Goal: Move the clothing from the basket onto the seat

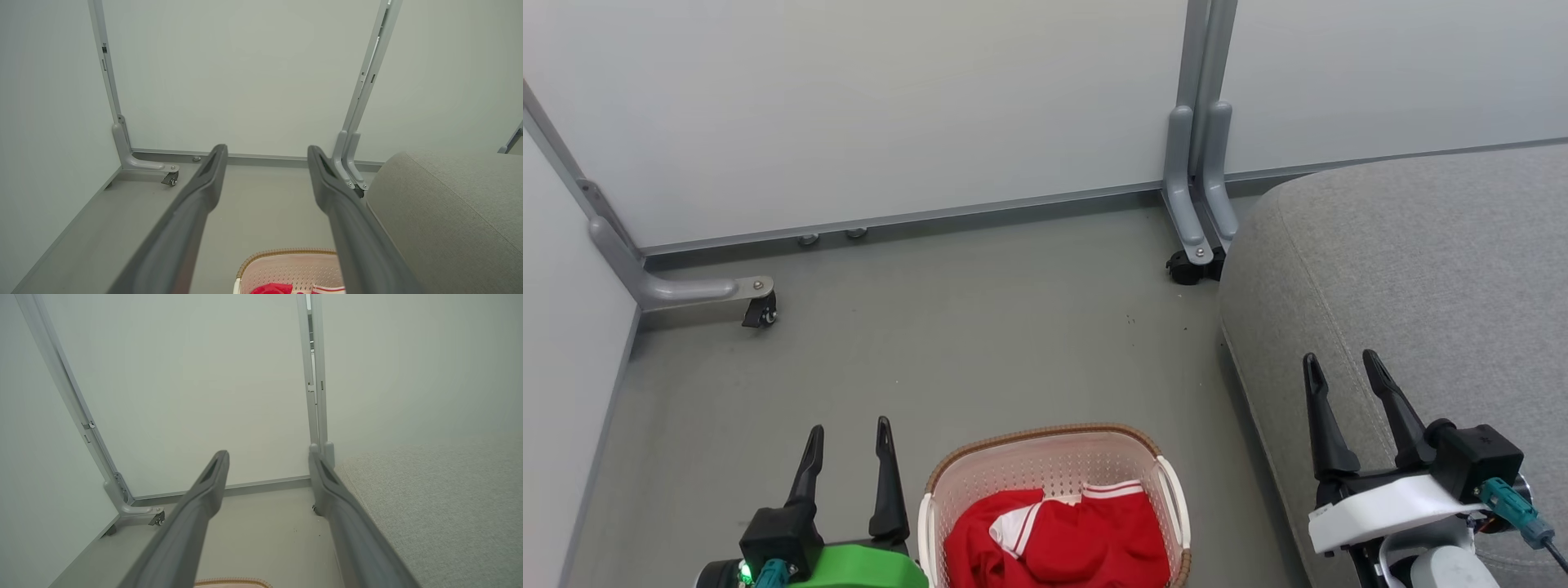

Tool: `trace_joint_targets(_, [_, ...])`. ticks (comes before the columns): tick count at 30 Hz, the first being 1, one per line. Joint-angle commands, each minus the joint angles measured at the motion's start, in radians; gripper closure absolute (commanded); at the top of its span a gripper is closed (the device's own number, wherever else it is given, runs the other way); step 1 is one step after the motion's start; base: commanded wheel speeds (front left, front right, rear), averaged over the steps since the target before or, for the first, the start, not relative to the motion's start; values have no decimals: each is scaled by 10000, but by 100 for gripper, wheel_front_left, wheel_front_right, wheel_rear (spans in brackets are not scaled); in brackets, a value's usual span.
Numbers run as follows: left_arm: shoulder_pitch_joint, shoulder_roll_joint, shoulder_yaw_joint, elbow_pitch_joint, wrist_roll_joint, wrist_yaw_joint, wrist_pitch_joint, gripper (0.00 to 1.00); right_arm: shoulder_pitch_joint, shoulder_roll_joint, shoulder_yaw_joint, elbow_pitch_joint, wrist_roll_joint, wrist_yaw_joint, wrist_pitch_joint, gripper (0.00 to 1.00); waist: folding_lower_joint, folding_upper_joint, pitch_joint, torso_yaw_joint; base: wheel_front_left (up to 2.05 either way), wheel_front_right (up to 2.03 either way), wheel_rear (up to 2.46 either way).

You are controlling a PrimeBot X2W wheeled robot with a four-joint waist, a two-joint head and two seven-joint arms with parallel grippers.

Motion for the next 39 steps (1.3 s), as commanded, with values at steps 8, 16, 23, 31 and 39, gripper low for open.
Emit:
trace_joint_targets(8, [158, 59, -83, 99, -75, -25, -33, 0, 0, -114, 124, 12, -91, 1, -30, 0, 0, -1, 60, -34, 0, 0, 0])
trace_joint_targets(16, [-196, 56, -549, 419, -65, 248, -22, 0, -117, -456, 194, -55, -3, 1, -30, 0, 0, -1, 800, -395, 0, 0, 0])
trace_joint_targets(23, [-1314, 57, -1493, 1192, 81, 874, -21, 0, -618, -1076, 178, -431, 443, 1, -30, 0, 0, -1, 2700, -799, 0, 0, 0])
trace_joint_targets(31, [-3566, 57, -2823, 2860, -48, 1412, -22, 0, -1394, -1859, 1, -895, 1145, 1, -29, 0, 0, -1, 5105, -1101, 0, 0, 0])
trace_joint_targets(39, [-5830, 67, -4037, 4987, -265, 1242, -21, 0, -2160, -2170, 144, -1461, 1635, 1, -29, 0, 0, -1, 6903, -1369, 0, 0, 0])
